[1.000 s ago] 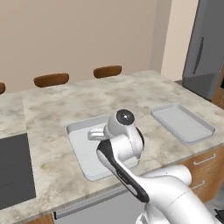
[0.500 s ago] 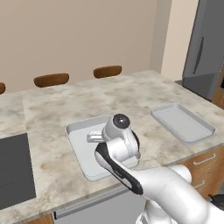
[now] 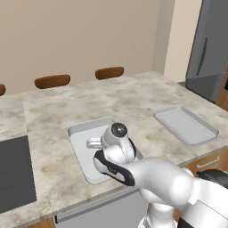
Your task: Place one tomato and one fish in each tupperware on the nearby counter, to pack two identical lunches.
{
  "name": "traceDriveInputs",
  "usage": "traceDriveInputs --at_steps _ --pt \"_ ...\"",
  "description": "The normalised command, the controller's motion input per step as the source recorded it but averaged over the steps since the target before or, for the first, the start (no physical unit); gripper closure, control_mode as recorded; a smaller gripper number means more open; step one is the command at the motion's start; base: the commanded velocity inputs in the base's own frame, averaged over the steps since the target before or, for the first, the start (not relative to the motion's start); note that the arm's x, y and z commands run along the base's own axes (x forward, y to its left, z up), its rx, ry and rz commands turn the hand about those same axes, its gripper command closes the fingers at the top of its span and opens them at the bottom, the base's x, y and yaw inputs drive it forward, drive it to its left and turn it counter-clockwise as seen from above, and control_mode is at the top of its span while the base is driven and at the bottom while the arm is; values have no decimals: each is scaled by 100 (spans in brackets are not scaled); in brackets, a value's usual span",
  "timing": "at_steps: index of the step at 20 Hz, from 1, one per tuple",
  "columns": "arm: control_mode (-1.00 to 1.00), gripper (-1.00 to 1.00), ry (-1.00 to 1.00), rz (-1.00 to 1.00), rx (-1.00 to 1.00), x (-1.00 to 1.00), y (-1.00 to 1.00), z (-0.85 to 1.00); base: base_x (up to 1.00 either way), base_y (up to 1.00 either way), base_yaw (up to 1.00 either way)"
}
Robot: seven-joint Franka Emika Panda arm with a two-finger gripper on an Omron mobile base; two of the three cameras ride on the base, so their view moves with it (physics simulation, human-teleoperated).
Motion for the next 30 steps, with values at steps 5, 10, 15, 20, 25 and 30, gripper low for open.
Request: traceDriveInputs --at_steps 5,10,15,20,25,30 --pt "-100 100 0 -1 -1 43 29 -27 0 0 0" --pt "-100 -100 2 -7 0 49 3 12 0 0 0" --pt "-100 -100 0 -5 0 33 9 47 0 0 0" --pt "-100 -100 14 -8 0 -27 -15 83 0 0 0" --pt "-100 -100 18 -8 0 -50 -66 91 0 0 0" --pt "-100 -100 0 0 -4 -37 -81 80 0 0 0"
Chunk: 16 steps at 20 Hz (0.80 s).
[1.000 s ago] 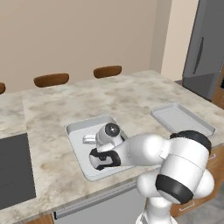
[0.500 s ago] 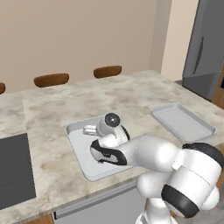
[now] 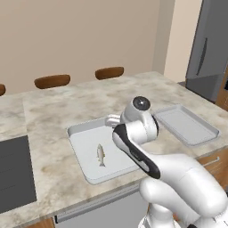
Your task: Place one tomato and one fish in each tupperware on the nearby counter, to pack two identical lunches.
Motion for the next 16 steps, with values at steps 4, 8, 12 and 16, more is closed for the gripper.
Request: traceDriveInputs --at_steps 4,8,12,16 --pt "-100 -100 -9 2 -3 -57 -100 40 0 0 0" --pt "-100 -100 -3 0 0 -94 -100 15 0 0 0" --pt "-100 -100 -12 0 0 -84 -86 21 0 0 0" --pt "-100 -100 -16 -1 0 -58 -39 21 0 0 0"
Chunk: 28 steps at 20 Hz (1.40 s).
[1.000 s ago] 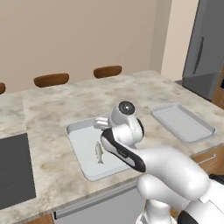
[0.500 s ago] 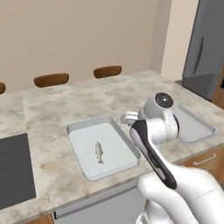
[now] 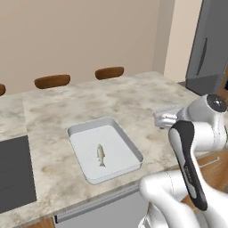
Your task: Place one tomato and one fish in each tupperware on the nearby counter, to pack two identical lunches.
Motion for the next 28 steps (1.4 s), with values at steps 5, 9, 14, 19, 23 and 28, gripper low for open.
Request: traceDriveInputs --at_steps 5,9,14,19,23,28 --pt "100 -100 -14 -5 -2 -34 0 0 -29 0 -1" --pt "100 -100 0 0 0 0 0 0 -92 -11 -1" --pt "100 -100 0 0 0 0 0 0 -56 -94 -15" --pt "100 -100 0 0 0 0 0 0 11 -100 -19" --pt "100 -100 0 0 0 0 0 0 47 -100 -8" --pt "100 -100 0 0 0 0 0 0 37 -100 -2"
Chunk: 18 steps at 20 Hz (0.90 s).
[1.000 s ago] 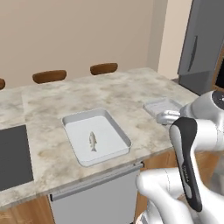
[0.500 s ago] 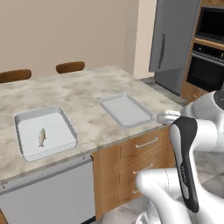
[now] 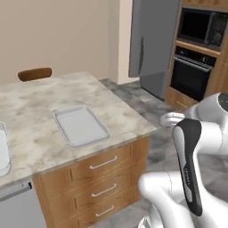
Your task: Place one tomato and one fish in each tupperware on the nearby counter, to pack two identical lunches.
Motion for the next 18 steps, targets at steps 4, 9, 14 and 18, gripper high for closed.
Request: traceDriveInputs --at_steps 4,9,14,18 --pt "100 -100 0 0 0 0 0 0 35 -100 0" --pt "100 -100 0 0 0 0 0 0 37 -100 0" --pt "100 -100 0 0 0 0 0 0 21 -92 8" --pt "100 -100 0 0 0 0 0 0 39 -52 24"
